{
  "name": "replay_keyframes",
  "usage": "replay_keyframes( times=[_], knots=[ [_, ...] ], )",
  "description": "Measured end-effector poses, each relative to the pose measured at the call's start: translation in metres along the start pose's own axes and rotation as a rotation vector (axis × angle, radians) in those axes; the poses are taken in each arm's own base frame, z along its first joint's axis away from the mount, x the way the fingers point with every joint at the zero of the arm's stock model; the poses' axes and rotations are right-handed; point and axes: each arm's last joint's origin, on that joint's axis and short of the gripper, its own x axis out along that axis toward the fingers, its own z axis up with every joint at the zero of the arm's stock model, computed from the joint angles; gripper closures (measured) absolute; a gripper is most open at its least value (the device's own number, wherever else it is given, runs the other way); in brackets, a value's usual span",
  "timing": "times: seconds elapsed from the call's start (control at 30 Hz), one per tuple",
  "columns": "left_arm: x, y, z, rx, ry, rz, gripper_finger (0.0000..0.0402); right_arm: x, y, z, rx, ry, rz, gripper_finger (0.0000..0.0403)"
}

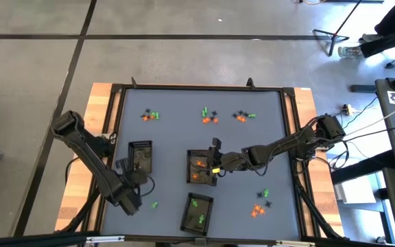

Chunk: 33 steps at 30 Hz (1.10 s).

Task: Sort Halloween decoration
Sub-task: Put the black spider toy into the top left black basket, then put the green toy skeleton into the bottom black basket

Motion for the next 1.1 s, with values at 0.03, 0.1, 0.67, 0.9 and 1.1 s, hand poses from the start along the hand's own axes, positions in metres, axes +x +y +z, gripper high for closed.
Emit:
replay_keyframes(
  times=[0.03, 0.1, 0.67, 0.9, 1.1],
  knots=[
    [-0.002, 0.005, 0.001, -0.003, -0.023, 0.021, 0.0401, 0.0, 0.0, 0.0, 0.0, 0.0, 0.0, 0.0206],
    [-0.005, 0.014, 0.004, -0.007, -0.068, 0.071, 0.0401, 0.0, 0.0, 0.0, 0.0, 0.0, 0.0, 0.0206],
    [-0.002, 0.046, 0.025, -0.02, -0.033, 0.259, 0.0333, 0.0, 0.0, 0.0, -0.001, 0.002, 0.0, 0.0206],
    [-0.002, 0.044, 0.027, 0.004, -0.039, 0.235, 0.0276, 0.0, 0.0, 0.0, -0.001, 0.002, 0.0, 0.0206],
    [-0.001, 0.038, 0.028, -0.017, -0.037, 0.174, 0.027, 0.0, 0.0, 0.0, -0.001, 0.003, 0.0, 0.0206]
  ],
)
